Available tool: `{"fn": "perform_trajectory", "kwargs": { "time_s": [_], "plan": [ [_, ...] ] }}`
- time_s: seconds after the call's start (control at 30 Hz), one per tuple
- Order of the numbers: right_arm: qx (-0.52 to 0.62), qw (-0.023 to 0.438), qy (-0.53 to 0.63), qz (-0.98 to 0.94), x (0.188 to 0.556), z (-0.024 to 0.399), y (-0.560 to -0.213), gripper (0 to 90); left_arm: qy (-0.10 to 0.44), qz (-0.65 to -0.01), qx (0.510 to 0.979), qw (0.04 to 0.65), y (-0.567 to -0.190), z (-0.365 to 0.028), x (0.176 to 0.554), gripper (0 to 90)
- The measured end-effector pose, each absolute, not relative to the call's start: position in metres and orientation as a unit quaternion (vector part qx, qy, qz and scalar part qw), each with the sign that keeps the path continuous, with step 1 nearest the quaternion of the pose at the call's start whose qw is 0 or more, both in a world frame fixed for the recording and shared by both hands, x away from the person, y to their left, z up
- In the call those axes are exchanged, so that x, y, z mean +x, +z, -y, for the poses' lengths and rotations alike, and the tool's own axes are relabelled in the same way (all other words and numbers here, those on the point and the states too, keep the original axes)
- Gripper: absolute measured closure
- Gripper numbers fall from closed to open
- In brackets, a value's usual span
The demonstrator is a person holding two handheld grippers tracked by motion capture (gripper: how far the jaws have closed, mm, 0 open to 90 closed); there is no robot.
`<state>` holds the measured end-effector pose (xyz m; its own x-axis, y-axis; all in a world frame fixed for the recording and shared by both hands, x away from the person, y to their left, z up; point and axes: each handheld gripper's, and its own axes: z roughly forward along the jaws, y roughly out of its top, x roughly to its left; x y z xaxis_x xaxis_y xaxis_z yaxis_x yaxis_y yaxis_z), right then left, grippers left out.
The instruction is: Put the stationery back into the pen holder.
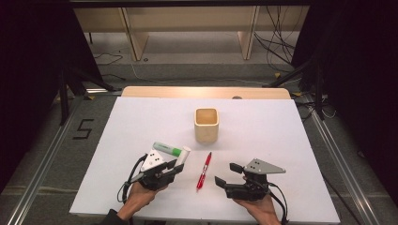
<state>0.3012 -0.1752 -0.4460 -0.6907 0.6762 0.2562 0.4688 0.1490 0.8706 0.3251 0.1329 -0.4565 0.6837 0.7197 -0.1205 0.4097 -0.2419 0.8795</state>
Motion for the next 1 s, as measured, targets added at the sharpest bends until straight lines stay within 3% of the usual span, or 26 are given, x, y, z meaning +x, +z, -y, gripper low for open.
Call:
{"fn": "perform_trajectory", "kwargs": {
  "time_s": [0.43, 1.0],
  "plan": [
    [0.382, 0.042, 0.554, -0.739, 0.321, 0.14, -0.447, 27.3, 0.146, -0.342, 0.774, 0.512, -0.463, -0.12, 0.319, 70.5],
    [0.4, -0.024, 0.578, -0.711, 0.337, 0.12, -0.45, 39.6, 0.153, -0.322, 0.776, 0.52, -0.463, -0.112, 0.313, 70.5]
  ]
}}
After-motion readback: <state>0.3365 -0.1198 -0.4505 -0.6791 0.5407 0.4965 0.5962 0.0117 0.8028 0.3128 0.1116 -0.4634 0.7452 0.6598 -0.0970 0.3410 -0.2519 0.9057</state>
